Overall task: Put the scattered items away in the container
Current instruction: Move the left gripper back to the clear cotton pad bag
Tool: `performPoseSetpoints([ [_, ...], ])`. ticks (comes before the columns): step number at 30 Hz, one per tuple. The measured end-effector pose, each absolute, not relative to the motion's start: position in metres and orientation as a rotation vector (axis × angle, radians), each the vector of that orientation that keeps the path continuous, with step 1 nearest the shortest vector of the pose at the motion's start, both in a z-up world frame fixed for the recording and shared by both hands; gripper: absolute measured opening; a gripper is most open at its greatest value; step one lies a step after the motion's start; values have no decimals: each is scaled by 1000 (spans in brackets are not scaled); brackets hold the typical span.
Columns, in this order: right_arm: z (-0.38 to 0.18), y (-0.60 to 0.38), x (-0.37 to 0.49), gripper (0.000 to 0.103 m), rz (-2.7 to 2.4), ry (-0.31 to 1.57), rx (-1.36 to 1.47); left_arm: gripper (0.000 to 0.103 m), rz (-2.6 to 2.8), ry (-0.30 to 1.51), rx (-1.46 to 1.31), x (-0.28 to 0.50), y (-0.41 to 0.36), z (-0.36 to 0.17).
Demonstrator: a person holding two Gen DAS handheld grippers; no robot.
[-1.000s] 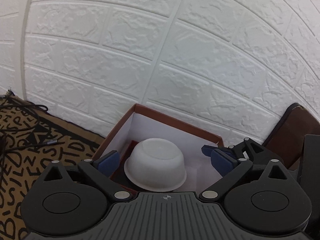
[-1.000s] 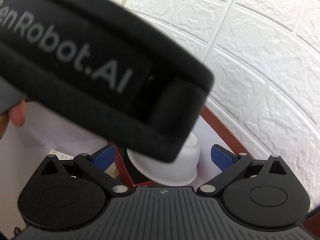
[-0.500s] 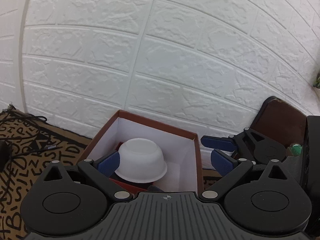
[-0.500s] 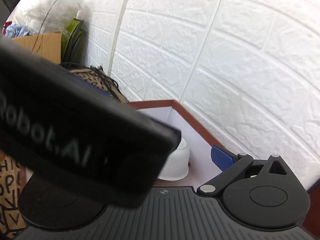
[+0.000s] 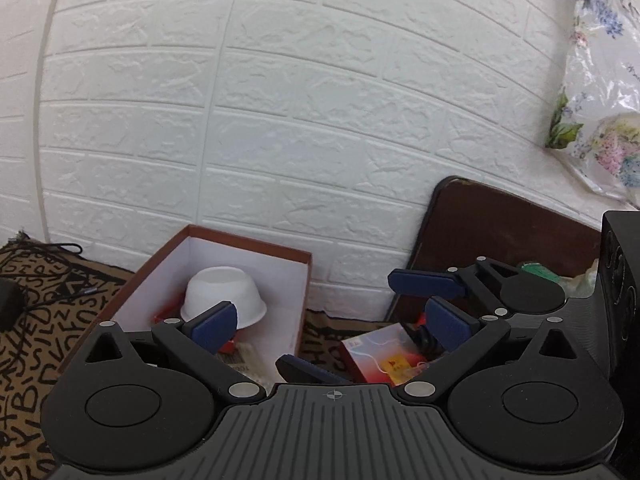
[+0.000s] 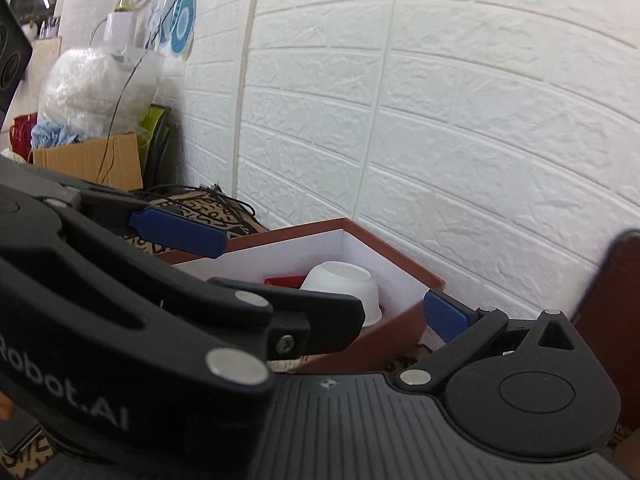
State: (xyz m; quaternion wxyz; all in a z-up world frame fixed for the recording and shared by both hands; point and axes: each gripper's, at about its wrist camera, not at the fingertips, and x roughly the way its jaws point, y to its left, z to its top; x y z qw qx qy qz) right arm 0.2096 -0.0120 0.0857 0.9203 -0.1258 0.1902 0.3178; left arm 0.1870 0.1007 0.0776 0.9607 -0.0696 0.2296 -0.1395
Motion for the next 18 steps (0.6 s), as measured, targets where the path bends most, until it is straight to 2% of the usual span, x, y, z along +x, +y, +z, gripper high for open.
performPoseSetpoints([
  [2,80,4,208,103,639,382,-244,103,-291,450,-136,172,91,80],
  [9,64,-47,186,103,595,364,-142,103,-317,411,-132,122,60,76],
  [18,34,-85,126,103,507,315,2,103,-382,434,-163,77,24,42],
])
